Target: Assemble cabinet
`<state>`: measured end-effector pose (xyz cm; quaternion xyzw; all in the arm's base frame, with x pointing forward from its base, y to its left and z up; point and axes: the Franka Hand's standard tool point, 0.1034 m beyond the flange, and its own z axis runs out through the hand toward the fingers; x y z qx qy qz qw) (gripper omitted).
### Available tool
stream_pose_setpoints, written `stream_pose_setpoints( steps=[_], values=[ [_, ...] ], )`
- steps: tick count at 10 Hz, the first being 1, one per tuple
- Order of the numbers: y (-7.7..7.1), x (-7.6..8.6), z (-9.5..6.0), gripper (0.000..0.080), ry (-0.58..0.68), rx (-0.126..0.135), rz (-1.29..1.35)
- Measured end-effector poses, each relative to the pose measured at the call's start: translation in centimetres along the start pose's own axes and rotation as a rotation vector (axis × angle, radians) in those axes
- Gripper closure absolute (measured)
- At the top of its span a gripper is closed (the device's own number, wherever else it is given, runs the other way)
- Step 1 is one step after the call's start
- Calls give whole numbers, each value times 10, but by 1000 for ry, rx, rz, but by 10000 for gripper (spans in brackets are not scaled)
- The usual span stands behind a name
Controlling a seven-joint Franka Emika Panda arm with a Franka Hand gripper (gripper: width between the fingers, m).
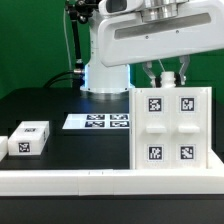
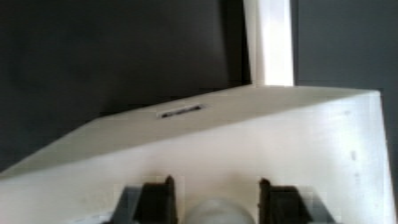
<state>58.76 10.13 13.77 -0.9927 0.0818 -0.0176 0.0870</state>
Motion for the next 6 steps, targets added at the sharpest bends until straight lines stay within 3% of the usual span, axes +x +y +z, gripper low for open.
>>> stream_pose_setpoints(
  steps=[4, 5, 6],
  values=[
    [1, 10, -1, 581, -24, -3, 2],
    [0, 11, -1, 504, -20, -2, 1],
    [0, 11, -1, 365, -20, -2, 1]
  ],
)
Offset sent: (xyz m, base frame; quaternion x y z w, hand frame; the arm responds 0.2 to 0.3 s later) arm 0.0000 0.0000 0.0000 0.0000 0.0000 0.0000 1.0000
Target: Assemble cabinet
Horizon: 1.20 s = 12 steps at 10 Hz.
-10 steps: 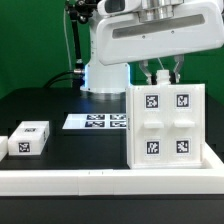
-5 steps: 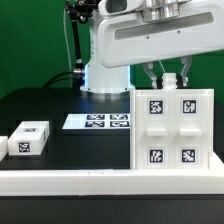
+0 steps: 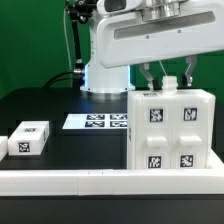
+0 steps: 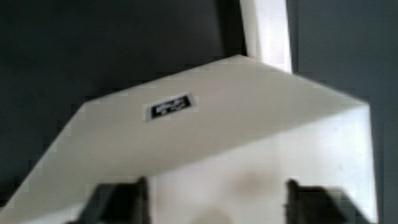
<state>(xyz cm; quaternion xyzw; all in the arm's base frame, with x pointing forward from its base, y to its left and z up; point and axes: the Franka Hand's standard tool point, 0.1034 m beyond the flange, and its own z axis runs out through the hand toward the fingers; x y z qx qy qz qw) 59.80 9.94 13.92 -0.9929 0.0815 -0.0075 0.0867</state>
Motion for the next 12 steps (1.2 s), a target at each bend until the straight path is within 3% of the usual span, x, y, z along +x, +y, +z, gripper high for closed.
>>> stream_pose_setpoints(
  steps=[1, 2, 3, 7, 11, 12],
  values=[
    [-1, 0, -1, 365, 2, 1, -1],
    [-1, 1, -1, 204, 3, 1, -1],
    [-1, 1, -2, 165, 4, 1, -2],
    [8, -23, -17, 151, 1, -15, 20],
    [9, -29, -12, 151, -8, -19, 23],
    [22, -33, -6, 151, -10, -25, 4]
  ],
)
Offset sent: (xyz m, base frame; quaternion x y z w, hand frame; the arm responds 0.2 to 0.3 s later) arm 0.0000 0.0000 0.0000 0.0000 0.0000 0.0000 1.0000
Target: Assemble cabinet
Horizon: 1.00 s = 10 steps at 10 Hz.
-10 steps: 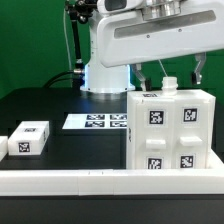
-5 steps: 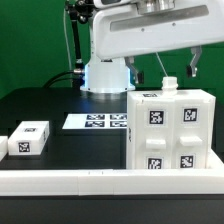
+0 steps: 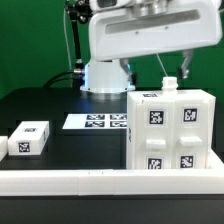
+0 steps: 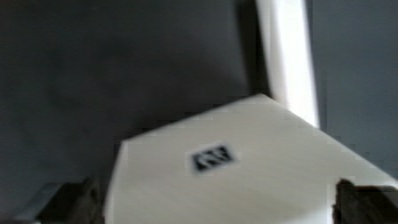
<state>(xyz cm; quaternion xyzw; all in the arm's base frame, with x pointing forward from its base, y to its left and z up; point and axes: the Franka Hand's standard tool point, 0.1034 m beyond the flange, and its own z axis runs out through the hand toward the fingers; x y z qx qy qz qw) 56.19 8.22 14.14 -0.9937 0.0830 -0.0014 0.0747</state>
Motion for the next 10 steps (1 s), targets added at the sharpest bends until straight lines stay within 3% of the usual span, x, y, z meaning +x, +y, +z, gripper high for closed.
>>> stream_pose_setpoints(
  steps=[3, 4, 8, 9, 10],
  values=[
    [82, -7, 9, 151, -12, -28, -81],
    [101, -3, 16, 151, 1, -35, -66],
    [98, -5, 19, 151, -3, -34, -66],
    [108, -10, 28, 151, -9, -40, -83],
    [132, -20, 31, 151, -22, -50, -102]
  ],
)
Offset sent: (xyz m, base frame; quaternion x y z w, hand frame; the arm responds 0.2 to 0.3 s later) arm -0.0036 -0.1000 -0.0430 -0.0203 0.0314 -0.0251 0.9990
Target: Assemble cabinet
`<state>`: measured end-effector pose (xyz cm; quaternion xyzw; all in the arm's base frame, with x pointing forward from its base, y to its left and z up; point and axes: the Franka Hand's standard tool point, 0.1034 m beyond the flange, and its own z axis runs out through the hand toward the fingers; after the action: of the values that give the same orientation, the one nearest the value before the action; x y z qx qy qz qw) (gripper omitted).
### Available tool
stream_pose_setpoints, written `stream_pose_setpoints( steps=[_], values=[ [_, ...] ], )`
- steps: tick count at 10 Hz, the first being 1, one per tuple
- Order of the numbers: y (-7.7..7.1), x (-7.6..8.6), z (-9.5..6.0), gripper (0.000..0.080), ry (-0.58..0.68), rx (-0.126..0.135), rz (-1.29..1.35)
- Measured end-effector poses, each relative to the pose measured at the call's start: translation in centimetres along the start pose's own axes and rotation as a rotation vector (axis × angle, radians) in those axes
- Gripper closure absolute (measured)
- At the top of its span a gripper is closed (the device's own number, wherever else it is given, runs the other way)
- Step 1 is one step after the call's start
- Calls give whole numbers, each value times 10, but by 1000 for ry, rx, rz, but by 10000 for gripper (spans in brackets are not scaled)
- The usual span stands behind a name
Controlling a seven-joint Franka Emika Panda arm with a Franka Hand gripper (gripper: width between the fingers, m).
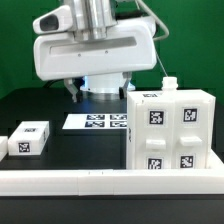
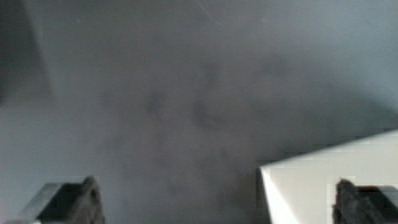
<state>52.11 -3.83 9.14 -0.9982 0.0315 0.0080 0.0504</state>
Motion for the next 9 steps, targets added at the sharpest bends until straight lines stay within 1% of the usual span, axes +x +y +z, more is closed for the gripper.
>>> stream_pose_setpoints(
  steps=[2, 3, 4, 7, 8, 9],
  values=[
    [56, -20, 5, 151, -13, -25, -28],
    [71, -22, 5, 151, 8, -39, -35],
    [75, -21, 4, 151, 13, -23, -67],
    [74, -21, 5, 151, 12, -21, -66],
    [80, -25, 13, 151, 10, -27, -103],
    [97, -31, 21, 151, -1, -34, -119]
  ],
)
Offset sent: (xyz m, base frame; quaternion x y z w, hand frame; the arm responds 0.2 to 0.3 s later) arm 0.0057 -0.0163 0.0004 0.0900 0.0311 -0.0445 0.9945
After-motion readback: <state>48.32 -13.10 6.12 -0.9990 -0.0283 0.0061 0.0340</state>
